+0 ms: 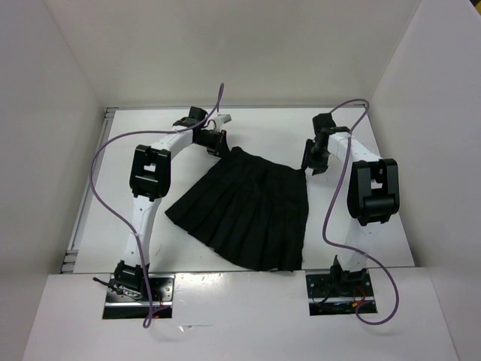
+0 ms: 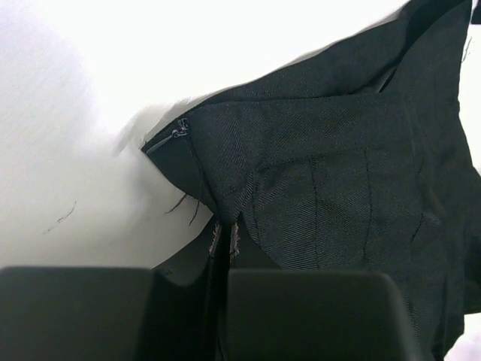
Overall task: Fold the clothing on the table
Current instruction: Flatten the skirt out
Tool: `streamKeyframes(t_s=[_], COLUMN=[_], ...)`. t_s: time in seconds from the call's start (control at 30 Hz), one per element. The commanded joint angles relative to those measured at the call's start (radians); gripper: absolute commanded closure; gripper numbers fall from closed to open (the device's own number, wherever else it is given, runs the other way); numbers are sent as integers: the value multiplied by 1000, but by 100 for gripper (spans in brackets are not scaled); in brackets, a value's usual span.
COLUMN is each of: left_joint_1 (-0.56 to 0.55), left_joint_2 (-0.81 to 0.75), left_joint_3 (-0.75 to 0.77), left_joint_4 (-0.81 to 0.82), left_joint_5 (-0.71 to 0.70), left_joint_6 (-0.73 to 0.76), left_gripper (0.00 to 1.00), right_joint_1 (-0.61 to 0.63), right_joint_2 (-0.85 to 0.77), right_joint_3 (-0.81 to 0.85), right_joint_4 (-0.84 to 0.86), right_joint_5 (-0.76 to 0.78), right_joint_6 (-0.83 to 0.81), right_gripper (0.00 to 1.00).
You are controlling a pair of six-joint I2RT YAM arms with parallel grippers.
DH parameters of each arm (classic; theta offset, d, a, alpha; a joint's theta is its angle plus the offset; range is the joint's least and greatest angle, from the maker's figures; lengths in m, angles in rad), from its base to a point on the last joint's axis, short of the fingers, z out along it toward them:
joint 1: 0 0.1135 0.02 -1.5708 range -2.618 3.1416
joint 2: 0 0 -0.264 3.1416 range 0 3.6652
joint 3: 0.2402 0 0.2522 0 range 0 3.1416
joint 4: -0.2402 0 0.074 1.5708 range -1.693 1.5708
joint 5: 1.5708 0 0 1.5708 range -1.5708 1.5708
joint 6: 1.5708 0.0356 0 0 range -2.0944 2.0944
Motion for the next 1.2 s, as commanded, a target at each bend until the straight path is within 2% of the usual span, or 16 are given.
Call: streamKeyframes(t_s=[0.0,0.1,0.2,0.33,0.43,0.47,0.53,0.63,0.7,0.73,0.77,0.8,0.87,0.97,1.07,1.17], left_joint_1=[-1,-1,-1,19,67,114,162,193,193,193,193,193,193,193,193,193], left_joint_2=[-6,-6,-6,-6,-80,-110,-184,-184,-169,-158,-158,-158,-169,-169,-160,-151], left_joint_3=[5,-6,-15,-15,-58,-146,-234,-238,-228,-228,-242,-242,-253,-253,-242,-233], left_joint_4=[13,13,22,44,122,166,273,211,193,193,202,216,226,227,208,208], left_joint_5=[20,11,11,11,66,66,-7,-101,-120,-106,-72,-58,-32,-21,-21,-21], left_joint_6=[9,9,0,-51,-172,-221,-343,-344,-344,-344,-344,-344,-353,-342,-333,-333], left_gripper=[100,100,100,100,100,100,100,100,100,100,100,100,100,100,100,100], right_joint_1=[4,13,22,31,-19,-50,-111,-165,-153,-153,-142,-131,-105,-94,-94,-94], right_joint_2=[12,38,75,101,51,50,50,107,135,148,158,158,77,20,72,138], right_joint_3=[-20,-20,-11,12,12,12,12,41,79,99,131,131,118,107,131,131], right_joint_4=[78,103,103,123,113,113,104,104,115,115,101,101,150,175,150,162], right_joint_5=[-35,-60,-60,-81,-18,-6,-15,-47,-47,-66,-84,-102,-116,-116,-171,-283], right_joint_6=[-29,-38,-38,-49,-49,-21,-12,0,10,10,10,10,-1,-24,-52,-61], right_gripper=[53,53,59,100,100,100,100,100,94,77,52,36,25,23,23,33])
